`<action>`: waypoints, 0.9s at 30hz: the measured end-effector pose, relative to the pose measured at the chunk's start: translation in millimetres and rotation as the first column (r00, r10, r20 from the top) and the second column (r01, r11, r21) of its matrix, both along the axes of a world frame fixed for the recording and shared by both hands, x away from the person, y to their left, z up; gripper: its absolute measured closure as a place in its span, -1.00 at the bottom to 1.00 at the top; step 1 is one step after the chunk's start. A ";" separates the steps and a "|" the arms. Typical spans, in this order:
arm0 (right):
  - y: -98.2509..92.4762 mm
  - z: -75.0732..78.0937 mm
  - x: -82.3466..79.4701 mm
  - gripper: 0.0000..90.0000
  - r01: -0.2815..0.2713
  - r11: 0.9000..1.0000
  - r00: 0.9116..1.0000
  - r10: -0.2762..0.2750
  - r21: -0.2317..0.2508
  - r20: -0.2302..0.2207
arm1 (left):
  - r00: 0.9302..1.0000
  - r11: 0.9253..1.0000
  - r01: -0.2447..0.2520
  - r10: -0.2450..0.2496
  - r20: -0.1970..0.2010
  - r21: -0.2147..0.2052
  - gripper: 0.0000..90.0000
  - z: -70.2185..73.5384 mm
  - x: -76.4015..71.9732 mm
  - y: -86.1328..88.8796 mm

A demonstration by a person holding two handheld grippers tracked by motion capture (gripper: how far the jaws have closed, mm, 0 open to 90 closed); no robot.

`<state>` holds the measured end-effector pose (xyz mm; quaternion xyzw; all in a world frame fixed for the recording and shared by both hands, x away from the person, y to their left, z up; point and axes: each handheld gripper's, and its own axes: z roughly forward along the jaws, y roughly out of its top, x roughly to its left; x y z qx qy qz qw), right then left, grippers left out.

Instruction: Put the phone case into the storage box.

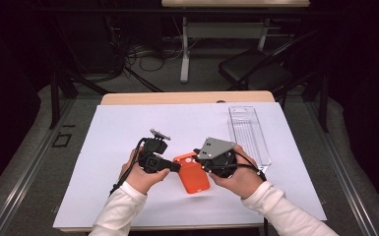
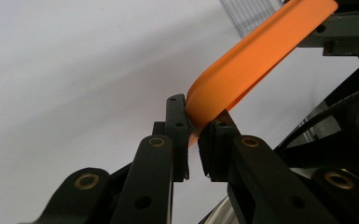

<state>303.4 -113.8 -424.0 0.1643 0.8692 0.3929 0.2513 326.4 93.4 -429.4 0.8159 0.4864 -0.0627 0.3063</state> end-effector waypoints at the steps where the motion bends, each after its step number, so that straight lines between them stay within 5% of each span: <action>1: -0.5 0.1 0.4 0.79 0.003 1.000 1.000 -0.003 0.003 -0.008 | 1.000 1.000 0.001 -0.001 -0.002 -0.001 0.83 0.0 0.0 0.0; 27: -15.2 4.1 7.6 0.79 0.009 0.999 0.999 -0.008 0.040 -0.037 | 0.997 0.995 0.057 -0.053 0.060 -0.079 0.43 3.1 -0.5 5.0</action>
